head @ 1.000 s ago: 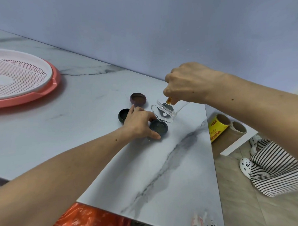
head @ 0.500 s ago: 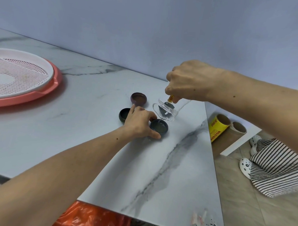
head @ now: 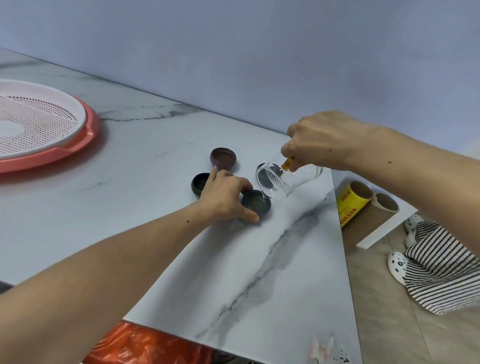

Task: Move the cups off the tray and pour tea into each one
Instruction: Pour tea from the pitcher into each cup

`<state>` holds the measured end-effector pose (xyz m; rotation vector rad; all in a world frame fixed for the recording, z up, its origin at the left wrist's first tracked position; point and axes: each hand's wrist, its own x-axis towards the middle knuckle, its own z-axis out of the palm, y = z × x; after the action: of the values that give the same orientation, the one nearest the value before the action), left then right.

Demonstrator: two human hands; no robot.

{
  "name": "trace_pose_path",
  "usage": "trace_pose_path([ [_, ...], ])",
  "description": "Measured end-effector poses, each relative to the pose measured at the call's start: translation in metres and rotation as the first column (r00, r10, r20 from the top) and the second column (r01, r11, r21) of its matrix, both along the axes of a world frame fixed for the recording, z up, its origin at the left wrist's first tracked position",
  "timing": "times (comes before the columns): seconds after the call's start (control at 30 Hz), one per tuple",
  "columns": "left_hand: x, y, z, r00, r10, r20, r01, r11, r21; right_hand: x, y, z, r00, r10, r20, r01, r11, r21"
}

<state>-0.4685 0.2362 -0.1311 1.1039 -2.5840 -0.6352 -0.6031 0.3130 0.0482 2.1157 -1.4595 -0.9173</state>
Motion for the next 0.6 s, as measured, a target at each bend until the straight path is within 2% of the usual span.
trace_pose_path([
  [0.3, 0.002, -0.001, -0.001, 1.0, 0.009, -0.026, -0.009, 1.0, -0.005, -0.038, 0.009, -0.018, 0.942, -0.183, 0.283, 0.184, 0.983, 0.022],
  [0.47, 0.008, -0.004, 0.003, 0.999, 0.035, -0.041, -0.034, 0.999, 0.031, -0.06, 0.014, -0.024, 0.789, -0.335, 0.515, 0.34, 0.936, 0.088],
  [0.6, 0.015, -0.003, 0.013, 0.998, 0.044, -0.042, -0.042, 0.999, 0.034, -0.074, 0.019, -0.023, 0.609, -0.429, 0.667, 0.46, 0.876, 0.143],
])
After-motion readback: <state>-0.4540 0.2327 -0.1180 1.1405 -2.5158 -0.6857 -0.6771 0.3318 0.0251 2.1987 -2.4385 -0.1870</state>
